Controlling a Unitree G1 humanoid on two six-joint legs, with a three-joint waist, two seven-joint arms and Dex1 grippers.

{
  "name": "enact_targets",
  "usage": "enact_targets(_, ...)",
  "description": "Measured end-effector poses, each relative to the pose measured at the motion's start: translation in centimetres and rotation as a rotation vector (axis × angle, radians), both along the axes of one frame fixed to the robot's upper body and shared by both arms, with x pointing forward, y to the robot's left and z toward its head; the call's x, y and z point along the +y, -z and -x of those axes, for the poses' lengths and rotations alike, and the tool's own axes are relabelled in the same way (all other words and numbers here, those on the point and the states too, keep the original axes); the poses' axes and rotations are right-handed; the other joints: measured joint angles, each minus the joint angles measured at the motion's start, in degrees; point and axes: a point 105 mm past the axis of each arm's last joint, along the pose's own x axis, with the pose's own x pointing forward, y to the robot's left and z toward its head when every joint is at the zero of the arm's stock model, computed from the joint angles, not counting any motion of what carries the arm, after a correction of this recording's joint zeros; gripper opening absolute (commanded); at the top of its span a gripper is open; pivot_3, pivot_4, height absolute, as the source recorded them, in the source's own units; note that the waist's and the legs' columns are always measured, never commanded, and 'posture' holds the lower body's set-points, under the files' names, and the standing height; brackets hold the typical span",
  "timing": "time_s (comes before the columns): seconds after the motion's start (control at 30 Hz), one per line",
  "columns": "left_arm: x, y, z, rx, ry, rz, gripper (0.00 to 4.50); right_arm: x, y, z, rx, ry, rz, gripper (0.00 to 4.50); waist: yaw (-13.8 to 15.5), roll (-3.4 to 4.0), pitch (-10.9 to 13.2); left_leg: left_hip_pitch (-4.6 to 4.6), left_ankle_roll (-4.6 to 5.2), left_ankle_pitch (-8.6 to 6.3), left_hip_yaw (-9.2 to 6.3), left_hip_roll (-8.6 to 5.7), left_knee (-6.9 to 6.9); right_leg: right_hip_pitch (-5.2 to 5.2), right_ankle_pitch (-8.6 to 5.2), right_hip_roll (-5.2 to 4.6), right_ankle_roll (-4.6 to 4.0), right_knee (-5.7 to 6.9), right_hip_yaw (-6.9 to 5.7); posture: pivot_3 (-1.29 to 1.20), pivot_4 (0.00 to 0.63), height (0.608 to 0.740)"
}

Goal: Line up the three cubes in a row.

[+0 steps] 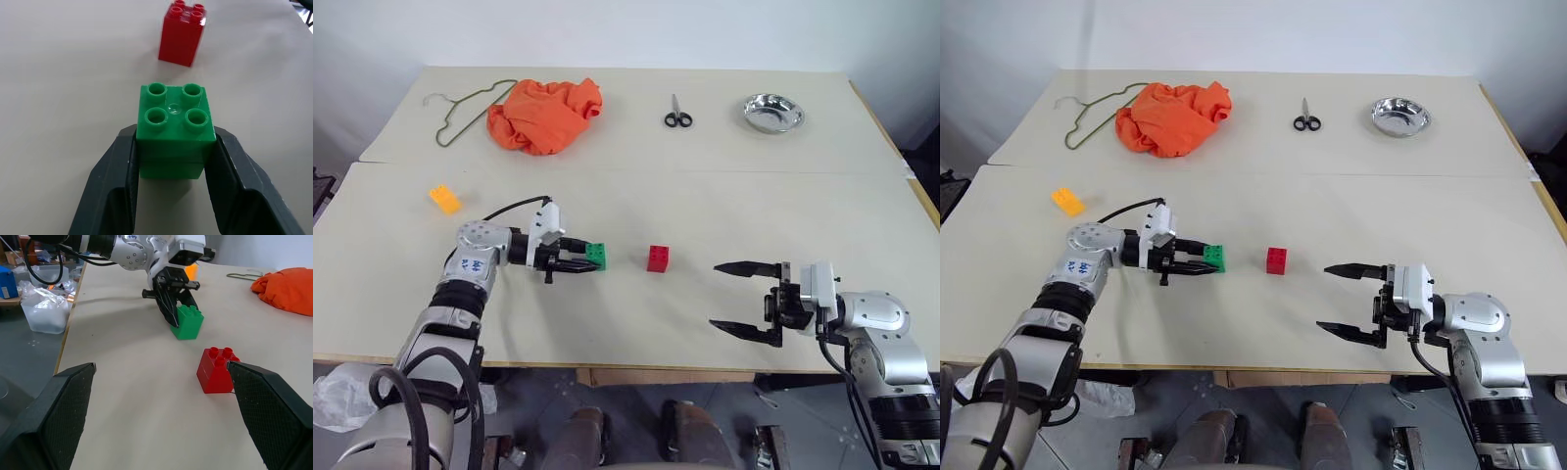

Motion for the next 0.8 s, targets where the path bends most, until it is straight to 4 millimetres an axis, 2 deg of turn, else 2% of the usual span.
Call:
enact_targets(0.4,-0.5,0.0,-0.1,-0.019,0.069,-0.05,1.49,0.0,0.2,0.4,0.001,0.026,-0.006,4.5,-0.1,-0.01,0.0,0.01,0.07,0.04,0.02,-0.06,0.02,0.02,0.04,-0.05,0.07,0.01,0.01,0.0,0.15,0.74)
enact_targets(0.57,-0.4,0.2,0.4,-0.012,0.122,-0.072,3.14,0.0,0.2,0.4,0.001,0.022,-0.004,4.5,-0.1,-0.04,0.0,-0.01,0.07,0.04,0.01,-0.05,0.02,0.01,0.04,-0.04,0.07,0.01,0.01,0.0,0.15,0.74)
enact_targets(0.7,0.2,-0.6,0.3,-0.065,0.109,-0.05,4.38,0.3,0.2,0.3,-0.006,0.001,-0.006,4.5,-0.1,-0.05,0.0,0.0,0.07,0.04,0.0,-0.05,0.03,0.01,0.04,-0.04,0.07,0.01,0.01,0.0,0.15,0.74)
enact_targets(0.8,2.3,-1.8,0.2,-0.142,0.059,-0.034,4.48,0.4,0.5,0.1,0.002,-0.01,-0.018,4.5,-0.6,-0.06,0.0,0.0,0.06,0.05,0.01,-0.01,0.01,-0.02,0.03,-0.03,0.06,0.02,0.03,0.0,0.15,0.74)
